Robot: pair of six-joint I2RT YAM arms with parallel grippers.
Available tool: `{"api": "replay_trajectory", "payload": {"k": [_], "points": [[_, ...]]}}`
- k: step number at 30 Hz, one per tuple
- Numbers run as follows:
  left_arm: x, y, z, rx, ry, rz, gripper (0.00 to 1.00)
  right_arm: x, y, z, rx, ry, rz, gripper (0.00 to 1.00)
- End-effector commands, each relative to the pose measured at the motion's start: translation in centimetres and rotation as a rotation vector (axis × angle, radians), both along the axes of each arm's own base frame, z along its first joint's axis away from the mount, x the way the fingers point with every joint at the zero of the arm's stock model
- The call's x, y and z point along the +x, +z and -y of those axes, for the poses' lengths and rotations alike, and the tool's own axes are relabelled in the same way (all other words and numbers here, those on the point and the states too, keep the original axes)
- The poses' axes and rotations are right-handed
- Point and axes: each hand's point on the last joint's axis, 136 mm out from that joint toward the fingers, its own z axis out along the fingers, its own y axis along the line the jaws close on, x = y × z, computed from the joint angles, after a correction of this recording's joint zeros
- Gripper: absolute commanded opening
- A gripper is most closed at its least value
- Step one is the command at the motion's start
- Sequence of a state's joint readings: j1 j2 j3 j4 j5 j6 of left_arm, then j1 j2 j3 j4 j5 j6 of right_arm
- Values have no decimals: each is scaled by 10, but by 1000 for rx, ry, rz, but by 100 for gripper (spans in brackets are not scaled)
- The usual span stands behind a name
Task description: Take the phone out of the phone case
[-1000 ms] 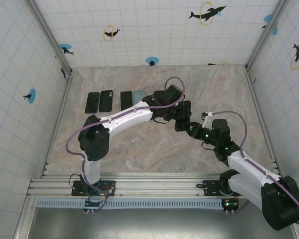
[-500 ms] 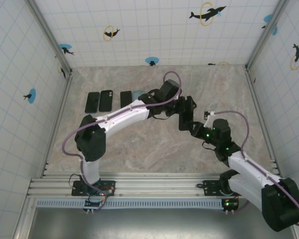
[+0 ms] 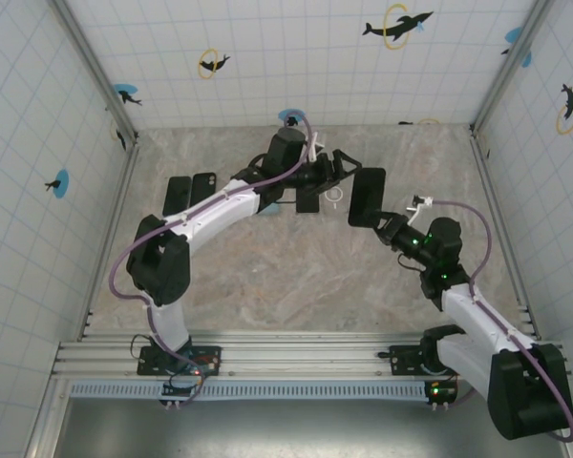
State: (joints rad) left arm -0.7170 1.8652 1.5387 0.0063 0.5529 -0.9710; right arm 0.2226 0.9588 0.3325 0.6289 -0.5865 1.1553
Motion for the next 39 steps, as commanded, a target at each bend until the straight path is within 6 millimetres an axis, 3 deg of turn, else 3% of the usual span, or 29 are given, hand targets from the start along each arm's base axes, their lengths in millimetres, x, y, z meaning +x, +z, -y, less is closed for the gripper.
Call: {"api": "replay_trajectory", "payload": {"k": [1, 7, 15, 21, 34, 36, 39], "points": [[0, 21, 17, -129, -63, -12, 91, -4, 71, -8, 130, 76, 167, 4], [8, 49, 32, -280, -96, -28, 74, -1, 86, -13, 226, 121, 130, 3], [9, 51, 36, -289, -127, -69, 39, 7, 82, -15, 264, 130, 68, 3], [13, 49, 30, -292, -122, -79, 36, 12, 77, -12, 270, 115, 45, 2], [9, 47, 26, -299, -145, -91, 14, 17, 70, -5, 307, 88, -12, 2], [9, 47, 27, -301, -145, -92, 9, 17, 69, -5, 309, 87, -19, 6], [11, 47, 26, -306, -130, -95, 5, 17, 65, -4, 305, 81, -21, 22]]}}
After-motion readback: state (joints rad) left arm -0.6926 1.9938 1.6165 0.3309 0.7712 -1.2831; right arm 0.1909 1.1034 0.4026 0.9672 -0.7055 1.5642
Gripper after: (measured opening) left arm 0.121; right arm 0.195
